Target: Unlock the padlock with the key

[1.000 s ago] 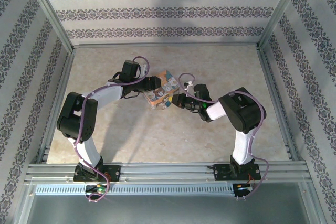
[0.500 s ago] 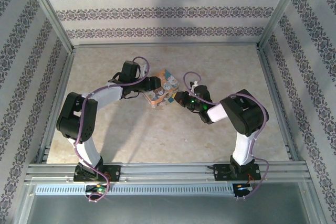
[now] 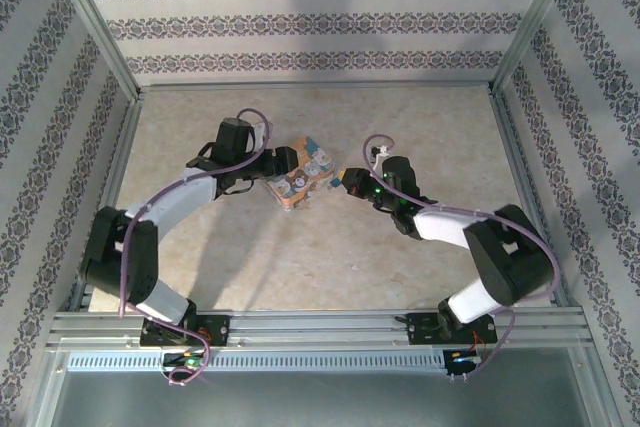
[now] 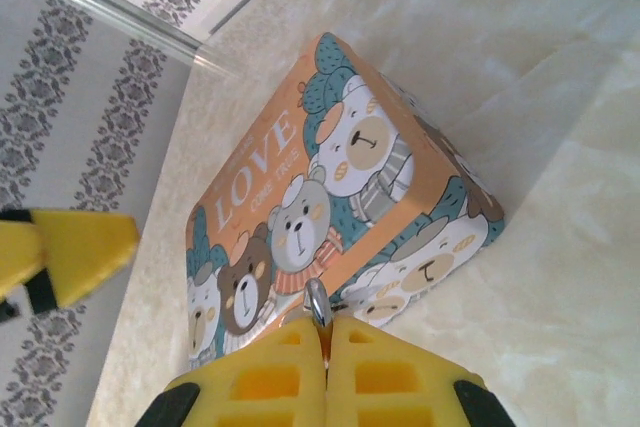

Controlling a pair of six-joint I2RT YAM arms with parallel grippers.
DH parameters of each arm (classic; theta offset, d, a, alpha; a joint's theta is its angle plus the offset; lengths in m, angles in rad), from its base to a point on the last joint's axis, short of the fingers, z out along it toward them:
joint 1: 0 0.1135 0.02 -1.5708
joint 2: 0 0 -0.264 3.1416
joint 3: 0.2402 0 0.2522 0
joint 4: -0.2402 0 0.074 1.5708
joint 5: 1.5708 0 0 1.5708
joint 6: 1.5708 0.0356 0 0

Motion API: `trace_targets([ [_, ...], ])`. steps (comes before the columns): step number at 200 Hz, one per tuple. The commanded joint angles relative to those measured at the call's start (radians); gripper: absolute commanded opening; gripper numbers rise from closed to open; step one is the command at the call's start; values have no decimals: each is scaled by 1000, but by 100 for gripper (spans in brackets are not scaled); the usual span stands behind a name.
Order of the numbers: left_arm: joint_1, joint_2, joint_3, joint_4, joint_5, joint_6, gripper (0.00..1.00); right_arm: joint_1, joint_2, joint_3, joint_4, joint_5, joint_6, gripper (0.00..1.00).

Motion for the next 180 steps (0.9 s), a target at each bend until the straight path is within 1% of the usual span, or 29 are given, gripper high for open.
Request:
trace_targets([
  [1,9,-96,-24,-48,-63,52,74,-2,-103,66,-239,17,-138,0],
  [7,9,-125,-33,-54,-89,65,74,-3,-130,80,-282,16,-153,0],
  [21,8,-208,-77,-50,-192,104,74,-5,-186,113,-393,14,-190,0],
  [44,9,-363,-173,-28,-373,168,78,-6,-262,170,-547,5,-243,0],
  [87,11,-633,-329,6,-597,259,88,-5,-351,265,-794,-32,-309,0],
  [109,13,-749,-402,15,-681,288,91,3,-383,298,-898,-37,-324,0],
  [135,15,-867,-491,29,-767,299,100,28,-404,333,-1029,-39,-357,0],
  [152,14,-926,-546,32,-803,270,100,42,-411,349,-1106,-38,-379,0],
  [180,15,-978,-605,20,-825,223,100,64,-401,355,-1181,-62,-391,0],
])
